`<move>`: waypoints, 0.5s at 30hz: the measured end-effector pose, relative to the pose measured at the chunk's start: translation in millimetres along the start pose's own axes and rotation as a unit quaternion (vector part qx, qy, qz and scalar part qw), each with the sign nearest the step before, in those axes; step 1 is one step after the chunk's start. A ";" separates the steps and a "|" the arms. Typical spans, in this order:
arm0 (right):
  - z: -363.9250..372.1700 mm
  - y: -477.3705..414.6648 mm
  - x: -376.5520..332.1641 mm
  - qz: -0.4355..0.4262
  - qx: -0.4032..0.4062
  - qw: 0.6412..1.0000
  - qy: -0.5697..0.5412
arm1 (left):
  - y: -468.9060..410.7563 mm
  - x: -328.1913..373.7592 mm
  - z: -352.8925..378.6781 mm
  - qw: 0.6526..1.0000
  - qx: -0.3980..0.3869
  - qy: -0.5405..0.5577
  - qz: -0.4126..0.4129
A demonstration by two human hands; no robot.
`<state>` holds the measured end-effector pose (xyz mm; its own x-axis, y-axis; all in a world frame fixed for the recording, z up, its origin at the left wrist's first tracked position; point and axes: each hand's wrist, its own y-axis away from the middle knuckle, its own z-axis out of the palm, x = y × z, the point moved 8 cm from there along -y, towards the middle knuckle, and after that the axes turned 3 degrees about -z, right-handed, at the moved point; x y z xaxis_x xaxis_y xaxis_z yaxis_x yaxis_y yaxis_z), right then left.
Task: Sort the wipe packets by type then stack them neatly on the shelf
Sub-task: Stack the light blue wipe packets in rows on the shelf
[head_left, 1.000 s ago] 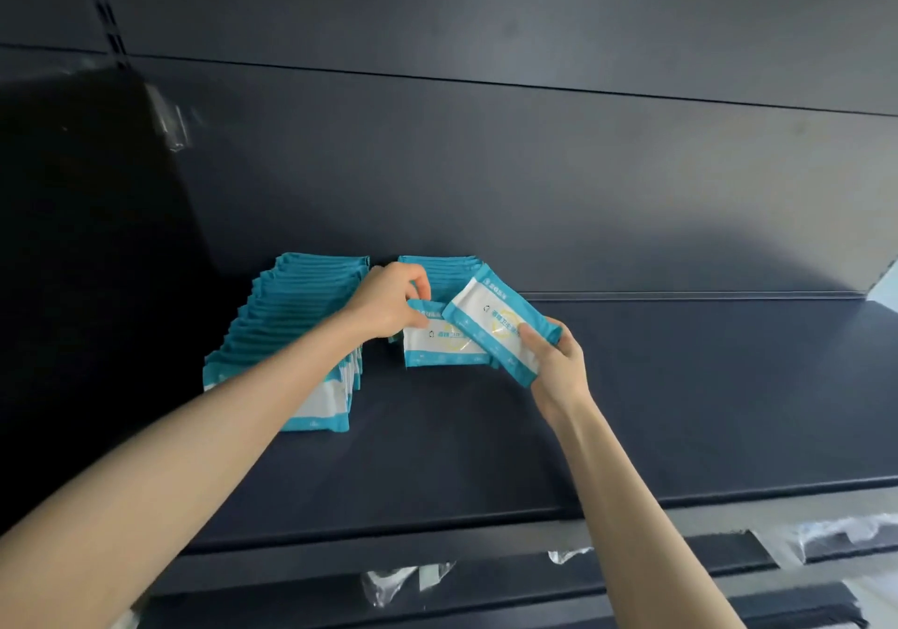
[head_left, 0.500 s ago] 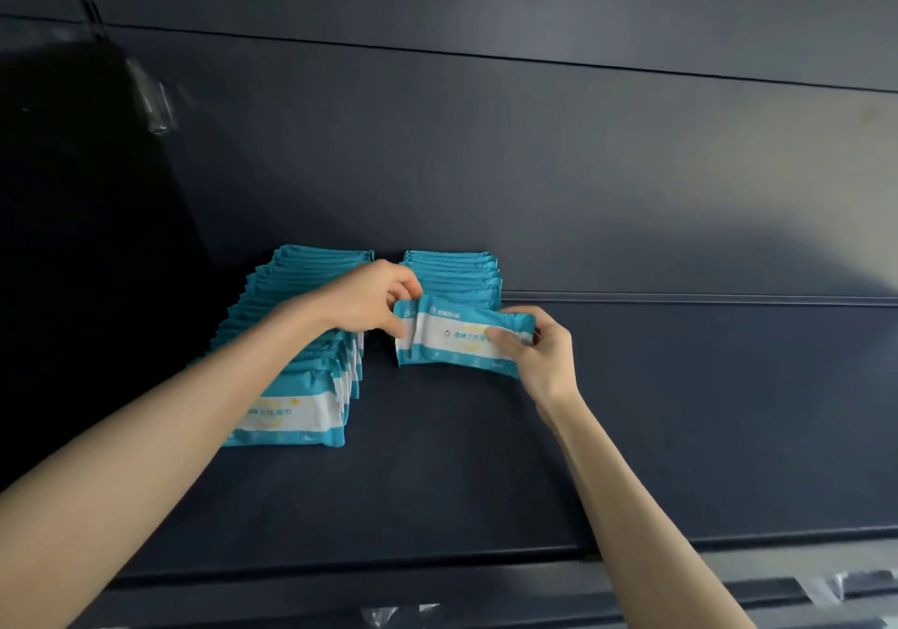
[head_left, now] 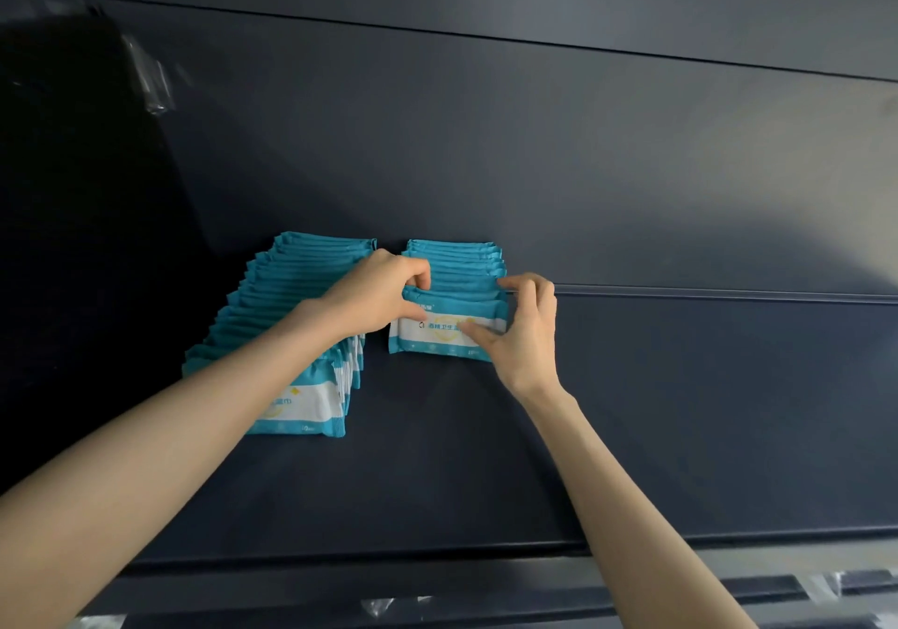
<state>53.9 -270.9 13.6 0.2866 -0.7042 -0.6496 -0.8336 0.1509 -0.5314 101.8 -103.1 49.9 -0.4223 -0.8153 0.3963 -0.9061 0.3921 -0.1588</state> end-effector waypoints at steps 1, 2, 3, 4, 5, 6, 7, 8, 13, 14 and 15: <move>3.0 -0.1 0.0 -0.009 -0.030 0.999 0.019 | 0.8 1.0 -1.2 1.000 0.005 -0.011 0.003; 6.4 0.4 0.6 -0.015 -0.060 0.997 0.042 | 1.8 2.7 -2.3 1.000 0.009 -0.023 0.009; 9.1 1.0 1.1 -0.020 -0.082 0.994 0.064 | 2.8 5.0 -2.8 0.999 0.013 -0.038 0.019; 10.4 1.2 1.2 -0.023 -0.094 0.992 0.082 | 3.9 7.6 -3.5 0.998 0.018 -0.059 0.031; 11.1 1.0 0.9 -0.025 -0.099 0.990 0.094 | 5.1 10.2 -4.3 0.995 0.026 -0.085 0.042; 11.5 0.8 0.0 -0.027 -0.102 0.989 0.104 | 6.1 12.9 -5.4 0.991 0.036 -0.114 0.053; 12.1 0.4 -0.9 -0.030 -0.106 0.987 0.115 | 7.0 15.8 -6.9 0.987 0.047 -0.141 0.065; 13.2 0.1 -1.4 -0.034 -0.112 0.985 0.128 | 7.0 18.3 -8.4 0.982 0.056 -0.165 0.077; 16.7 -2.0 0.6 -0.042 -0.131 0.973 0.187 | -1.5 13.1 5.0 0.962 -0.027 -0.260 0.080; 17.1 -2.5 1.8 -0.040 -0.135 0.970 0.198 | -2.6 12.2 9.6 0.956 -0.046 -0.277 0.081; 17.4 -3.2 2.9 -0.038 -0.139 0.968 0.206 | -3.3 11.7 13.5 0.952 -0.059 -0.288 0.082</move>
<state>65.6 -261.4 4.0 0.1872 -0.9314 -0.3121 -0.9288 -0.0644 -0.3649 99.5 -119.7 42.8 -0.5332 -0.8237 -0.1928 -0.8315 0.5523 -0.0603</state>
